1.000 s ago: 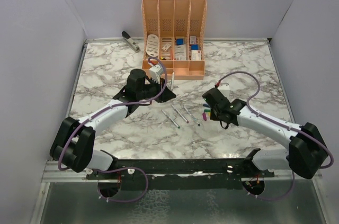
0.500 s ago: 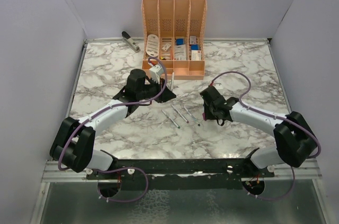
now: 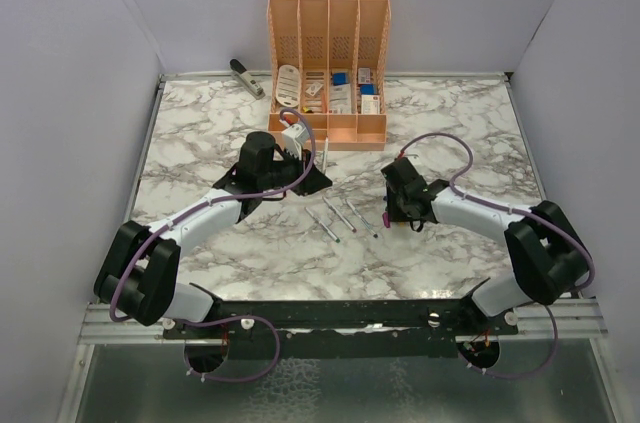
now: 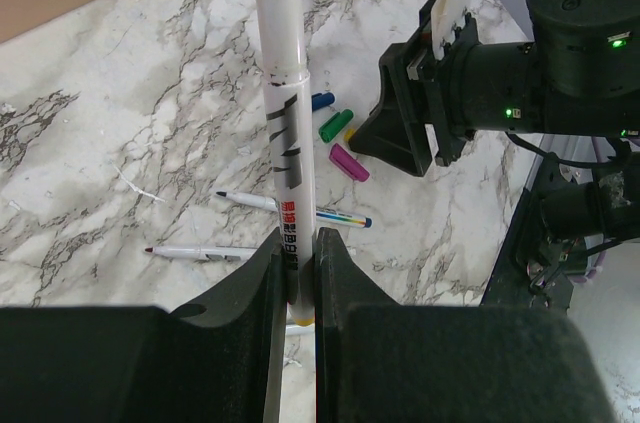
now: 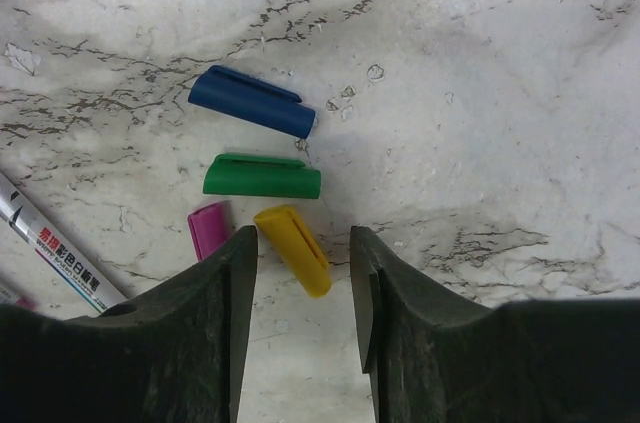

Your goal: Insert the pens into the pen caps

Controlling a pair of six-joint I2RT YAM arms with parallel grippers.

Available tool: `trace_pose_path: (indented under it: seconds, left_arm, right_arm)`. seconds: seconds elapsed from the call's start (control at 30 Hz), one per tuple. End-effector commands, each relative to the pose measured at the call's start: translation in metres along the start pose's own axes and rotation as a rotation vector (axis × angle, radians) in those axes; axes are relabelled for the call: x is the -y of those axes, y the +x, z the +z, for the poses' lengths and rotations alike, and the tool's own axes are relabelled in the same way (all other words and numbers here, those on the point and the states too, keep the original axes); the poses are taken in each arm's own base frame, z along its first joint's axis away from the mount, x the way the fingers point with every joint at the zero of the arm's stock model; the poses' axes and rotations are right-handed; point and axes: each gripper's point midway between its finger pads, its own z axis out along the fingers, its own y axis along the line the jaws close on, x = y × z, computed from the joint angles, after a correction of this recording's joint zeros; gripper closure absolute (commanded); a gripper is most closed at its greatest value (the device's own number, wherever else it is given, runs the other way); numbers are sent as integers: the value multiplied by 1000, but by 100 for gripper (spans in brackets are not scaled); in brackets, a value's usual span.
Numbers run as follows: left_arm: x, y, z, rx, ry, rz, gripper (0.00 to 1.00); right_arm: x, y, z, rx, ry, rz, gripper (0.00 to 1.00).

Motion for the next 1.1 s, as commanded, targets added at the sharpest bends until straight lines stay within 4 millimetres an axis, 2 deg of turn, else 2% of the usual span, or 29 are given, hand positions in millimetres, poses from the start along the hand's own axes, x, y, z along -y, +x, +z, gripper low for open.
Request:
trace_pose_path:
  seconds: [0.0,0.23,0.5,0.57,0.63,0.67,0.73,0.83,1.07]
  left_arm:
    - [5,-2,-1,8,23,14,100]
    - [3,-1,-1,9,15,15,100]
    - [3,-1,-1,9,14,17,100]
    - [2,0,-1,8,14,17,100]
    - [3,-1,-1,9,15,17,100]
    - [3,-1,-1,10,17,19,100]
    - [5,-2,-2,11,21,19,100]
    - [7,-4,-2,17,26,24,100]
    - [12,-8,-4,30,41,27,100]
  right_arm:
    - [-12,-9,5,5,-48,0,59]
    - [-12,5,7,-45,-54,4,64]
    - [-2,27,6,-130,-2,43,80]
    - [-1,32,4,-143,-1,48,87]
    - [-1,32,2,-145,-6,50,98]
    - [-2,30,0,-140,-10,50,99]
    - [-4,20,-6,-115,-21,48,99]
    - [-7,-5,-20,-51,-37,49,99]
    - [-23,-99,-70,232,-123,113,99]
